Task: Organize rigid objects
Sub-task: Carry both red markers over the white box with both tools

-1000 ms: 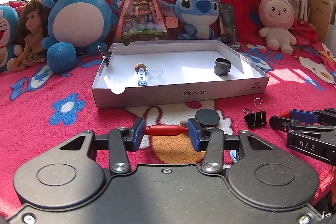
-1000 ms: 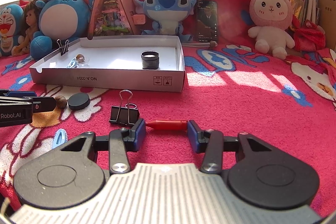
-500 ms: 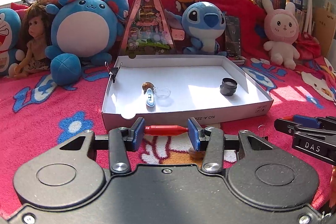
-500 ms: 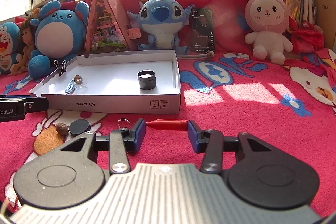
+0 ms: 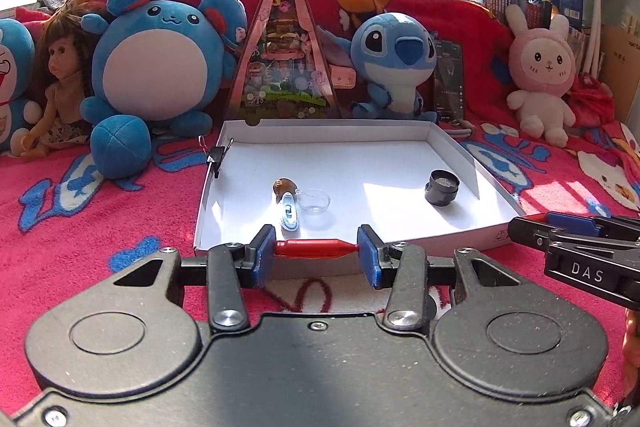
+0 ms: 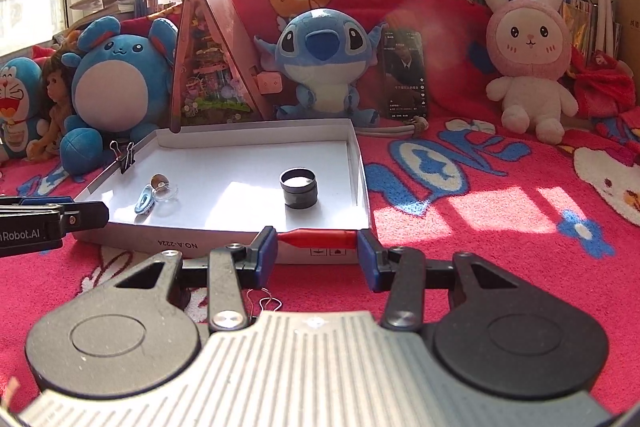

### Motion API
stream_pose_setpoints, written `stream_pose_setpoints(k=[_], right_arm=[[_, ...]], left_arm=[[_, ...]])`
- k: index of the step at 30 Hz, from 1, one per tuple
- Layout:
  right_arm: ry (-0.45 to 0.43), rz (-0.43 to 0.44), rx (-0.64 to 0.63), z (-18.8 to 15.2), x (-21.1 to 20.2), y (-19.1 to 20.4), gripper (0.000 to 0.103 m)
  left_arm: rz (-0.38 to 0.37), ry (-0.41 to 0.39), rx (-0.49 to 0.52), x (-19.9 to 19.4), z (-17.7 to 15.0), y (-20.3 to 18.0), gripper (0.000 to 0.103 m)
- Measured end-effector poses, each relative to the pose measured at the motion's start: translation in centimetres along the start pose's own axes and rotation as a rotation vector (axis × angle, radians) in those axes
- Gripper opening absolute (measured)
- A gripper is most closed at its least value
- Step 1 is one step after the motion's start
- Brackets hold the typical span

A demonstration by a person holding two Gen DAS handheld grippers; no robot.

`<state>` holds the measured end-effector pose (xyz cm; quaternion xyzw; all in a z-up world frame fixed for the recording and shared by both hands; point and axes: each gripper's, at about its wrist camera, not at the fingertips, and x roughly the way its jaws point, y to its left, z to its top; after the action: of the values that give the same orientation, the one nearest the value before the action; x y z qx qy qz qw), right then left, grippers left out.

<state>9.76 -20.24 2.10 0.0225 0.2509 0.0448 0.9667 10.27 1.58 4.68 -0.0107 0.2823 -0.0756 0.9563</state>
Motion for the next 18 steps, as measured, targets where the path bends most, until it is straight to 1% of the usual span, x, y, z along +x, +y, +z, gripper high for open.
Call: stream_pose_setpoints(k=[11, 18], right_arm=[[0.009, 0.017, 0.010, 1.3, 1.7, 0.7, 0.049], [0.040, 0.008, 0.022, 2.0, 3.5, 0.9, 0.049]], left_arm=[[0.003, 0.023, -0.039, 2.0, 1.2, 0.7, 0.042], [0.013, 0.052, -0.066, 3.8, 1.8, 1.3, 0.042]])
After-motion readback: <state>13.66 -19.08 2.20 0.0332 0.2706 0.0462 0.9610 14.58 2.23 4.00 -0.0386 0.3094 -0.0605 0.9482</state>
